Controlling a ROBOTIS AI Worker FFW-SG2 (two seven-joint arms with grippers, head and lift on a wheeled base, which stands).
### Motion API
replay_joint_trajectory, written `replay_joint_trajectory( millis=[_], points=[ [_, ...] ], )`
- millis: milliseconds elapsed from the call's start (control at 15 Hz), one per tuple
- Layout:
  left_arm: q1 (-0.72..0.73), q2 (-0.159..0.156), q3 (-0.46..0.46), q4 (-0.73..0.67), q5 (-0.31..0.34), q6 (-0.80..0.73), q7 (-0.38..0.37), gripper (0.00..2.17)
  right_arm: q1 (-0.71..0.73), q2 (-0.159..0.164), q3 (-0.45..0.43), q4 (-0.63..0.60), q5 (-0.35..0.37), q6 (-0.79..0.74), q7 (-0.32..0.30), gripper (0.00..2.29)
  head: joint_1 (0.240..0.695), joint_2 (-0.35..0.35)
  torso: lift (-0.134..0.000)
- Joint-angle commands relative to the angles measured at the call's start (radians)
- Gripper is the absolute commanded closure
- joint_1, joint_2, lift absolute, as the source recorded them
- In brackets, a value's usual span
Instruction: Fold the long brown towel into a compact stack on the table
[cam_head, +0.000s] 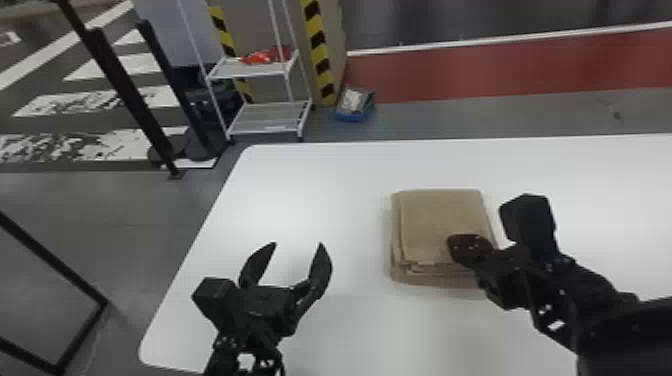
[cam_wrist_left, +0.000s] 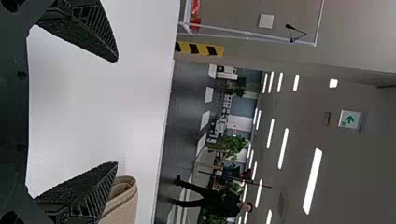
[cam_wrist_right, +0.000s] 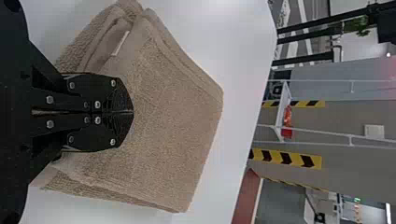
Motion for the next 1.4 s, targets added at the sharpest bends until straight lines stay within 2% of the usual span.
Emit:
replay_joint_trajectory(
  millis=[0,67,133,200,267,467,667,800,867,1000,1333],
  points=[
    [0.004,0.000,-0.003,-0.006,0.000,-0.004,-0.001,0.08,0.043,0.001,-0.029,-0.096,-0.054,-0.085,-0.009,1.84,0.695,0.255,-0.123],
    [0.007,0.000,-0.005,-0.009,0.000,-0.017,-0.001,0.08,0.071,0.001,-0.049,-0.114,-0.083,-0.159,-0.012,1.42,0.695,0.253,-0.123],
    [0.010,0.000,-0.006,-0.013,-0.002,-0.029,-0.002,0.08,0.098,0.001,-0.074,-0.116,-0.109,-0.223,-0.018,0.71,0.695,0.252,-0.123],
    [0.012,0.000,-0.006,-0.014,-0.002,-0.038,-0.002,0.08,0.118,0.001,-0.097,-0.116,-0.134,-0.248,-0.044,0.27,0.695,0.250,-0.123],
    [0.013,0.000,-0.009,-0.016,-0.002,-0.044,-0.002,0.08,0.140,0.001,-0.120,-0.114,-0.174,-0.291,-0.064,0.15,0.695,0.246,-0.123],
    [0.023,0.000,-0.020,-0.023,-0.003,-0.053,-0.002,0.08,0.223,0.001,-0.180,-0.113,-0.232,-0.438,-0.133,0.06,0.695,0.203,-0.123],
    [0.038,0.001,-0.031,-0.037,-0.006,-0.075,-0.001,0.08,0.292,0.001,-0.209,-0.114,-0.240,-0.542,-0.210,0.07,0.695,0.147,-0.123],
    [0.041,0.001,-0.049,-0.039,-0.014,-0.084,0.011,0.08,0.310,0.001,-0.210,-0.103,-0.251,-0.558,-0.256,0.08,0.695,0.124,-0.123],
    [0.041,0.000,-0.052,-0.040,-0.020,-0.084,0.019,0.08,0.321,0.001,-0.209,-0.096,-0.272,-0.585,-0.262,0.08,0.695,0.103,-0.123],
    [0.050,0.001,-0.063,-0.059,-0.080,-0.084,0.053,0.08,0.327,0.001,-0.201,-0.073,-0.271,-0.634,-0.287,0.09,0.695,0.093,-0.123],
    [0.067,0.001,-0.061,-0.080,-0.081,-0.084,0.064,0.08,0.339,0.001,-0.203,-0.063,-0.267,-0.677,-0.323,0.10,0.695,0.084,-0.123]
  ],
)
